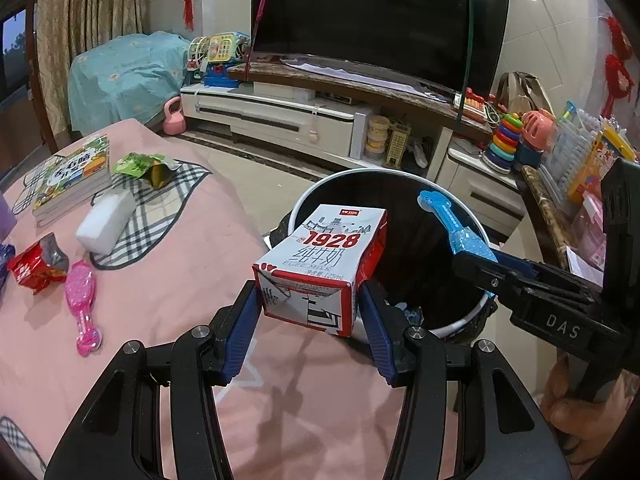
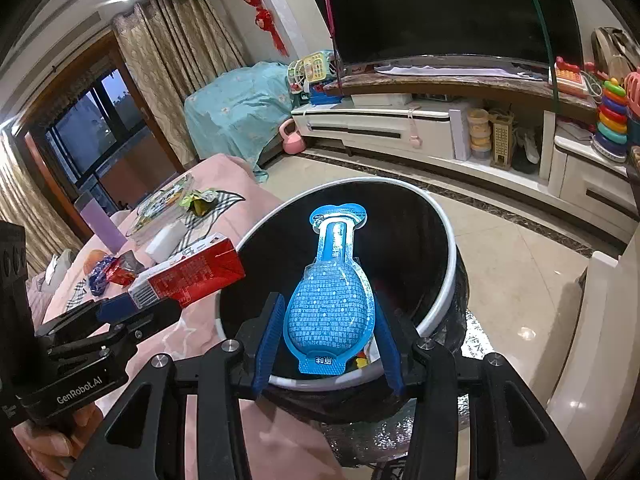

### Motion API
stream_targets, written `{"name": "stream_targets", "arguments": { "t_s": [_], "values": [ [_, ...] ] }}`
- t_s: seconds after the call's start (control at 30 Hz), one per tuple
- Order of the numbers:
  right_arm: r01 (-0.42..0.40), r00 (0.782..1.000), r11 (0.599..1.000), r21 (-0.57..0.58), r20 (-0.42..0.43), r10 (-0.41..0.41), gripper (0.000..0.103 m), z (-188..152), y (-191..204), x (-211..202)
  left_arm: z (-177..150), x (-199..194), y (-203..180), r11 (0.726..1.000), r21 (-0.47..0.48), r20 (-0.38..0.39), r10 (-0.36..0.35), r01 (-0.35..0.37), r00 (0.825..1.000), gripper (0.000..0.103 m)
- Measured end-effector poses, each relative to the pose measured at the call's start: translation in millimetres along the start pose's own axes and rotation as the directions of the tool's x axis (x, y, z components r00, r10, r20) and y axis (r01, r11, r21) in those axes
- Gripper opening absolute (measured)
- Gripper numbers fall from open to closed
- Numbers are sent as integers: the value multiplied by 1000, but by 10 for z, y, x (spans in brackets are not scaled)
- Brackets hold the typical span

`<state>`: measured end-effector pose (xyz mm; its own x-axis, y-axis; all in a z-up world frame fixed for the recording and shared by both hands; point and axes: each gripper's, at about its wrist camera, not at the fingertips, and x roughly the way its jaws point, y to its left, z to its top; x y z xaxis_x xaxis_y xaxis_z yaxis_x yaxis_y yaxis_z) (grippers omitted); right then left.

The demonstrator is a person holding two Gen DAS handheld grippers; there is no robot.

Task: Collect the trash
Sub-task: 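Carry the milk carton and blue brush over the bin and release them, then grasp the blue candy bag with the left gripper while the right grasps the pink brush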

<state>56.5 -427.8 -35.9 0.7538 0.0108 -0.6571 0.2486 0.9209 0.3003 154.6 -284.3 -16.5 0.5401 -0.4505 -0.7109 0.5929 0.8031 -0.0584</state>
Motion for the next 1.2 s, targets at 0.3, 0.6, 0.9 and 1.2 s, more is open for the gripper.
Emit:
{"name": "stream_targets", "arguments": {
  "t_s": [0.3,0.6,0.9,1.2],
  "values": [
    [7,1000,1000,7,-11,-7,45,55,-83,66,22,124,-63,1000,11,-23,-13,13,1000,50],
    [8,1000,1000,-2,-24,-8,45,85,-99,122,45,182,-105,1000,20,-28,-12,13,1000,50],
    [20,999,1000,-10,-29,-20,45,123,-123,159,75,201,-137,999,14,-33,-48,48,998,51],
    [1,999,1000,26,-36,0,61,142,-194,167,26,141,-4,999,-32,-39,-43,42,998,70]
  ]
}}
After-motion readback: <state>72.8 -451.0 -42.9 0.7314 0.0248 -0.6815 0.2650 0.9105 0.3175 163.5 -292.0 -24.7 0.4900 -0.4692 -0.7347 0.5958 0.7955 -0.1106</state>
